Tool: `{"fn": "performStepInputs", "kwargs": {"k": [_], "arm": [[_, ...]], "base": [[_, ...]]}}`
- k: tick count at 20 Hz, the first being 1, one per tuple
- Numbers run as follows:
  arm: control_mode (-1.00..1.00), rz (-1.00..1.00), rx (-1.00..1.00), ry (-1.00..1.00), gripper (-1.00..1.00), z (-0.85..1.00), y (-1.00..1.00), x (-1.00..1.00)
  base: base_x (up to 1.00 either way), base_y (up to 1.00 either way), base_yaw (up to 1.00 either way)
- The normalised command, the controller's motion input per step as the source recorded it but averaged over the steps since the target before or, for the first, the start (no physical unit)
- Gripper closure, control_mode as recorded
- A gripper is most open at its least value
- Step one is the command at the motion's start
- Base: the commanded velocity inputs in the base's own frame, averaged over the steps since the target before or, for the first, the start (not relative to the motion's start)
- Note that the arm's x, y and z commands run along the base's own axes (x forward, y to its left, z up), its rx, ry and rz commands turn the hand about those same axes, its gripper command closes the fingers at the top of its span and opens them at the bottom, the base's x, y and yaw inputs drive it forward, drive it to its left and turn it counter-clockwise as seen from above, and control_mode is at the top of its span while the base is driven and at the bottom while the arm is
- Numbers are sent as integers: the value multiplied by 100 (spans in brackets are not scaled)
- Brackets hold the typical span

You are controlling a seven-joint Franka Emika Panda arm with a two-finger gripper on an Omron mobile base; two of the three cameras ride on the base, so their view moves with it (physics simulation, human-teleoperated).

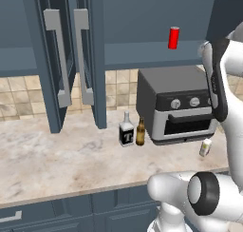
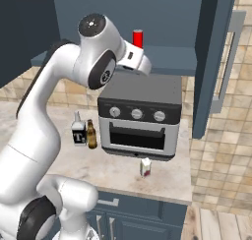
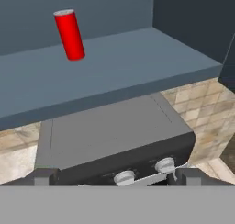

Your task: Sort all alcoholic drinks to one cabinet, and non-alcoholic drinks to the other.

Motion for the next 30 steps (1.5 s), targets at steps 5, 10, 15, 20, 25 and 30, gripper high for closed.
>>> {"fn": "performStepInputs", "kwargs": {"k": [5, 10, 15, 20, 25, 30], "arm": [[-100, -11, 0, 24, -100, -43, 10, -66], [-100, -11, 0, 19, -100, -68, 9, -48], [-100, -13, 0, 5, -100, -73, 10, -36], [-100, -13, 0, 0, -100, -55, 0, -9], [-100, -11, 0, 0, -100, -48, 0, 0], [-100, -8, 0, 4, -100, -47, 0, 0]], "base": [[0, 0, 0], [0, 0, 0], [0, 0, 0], [0, 0, 0], [0, 0, 0], [0, 0, 0]]}}
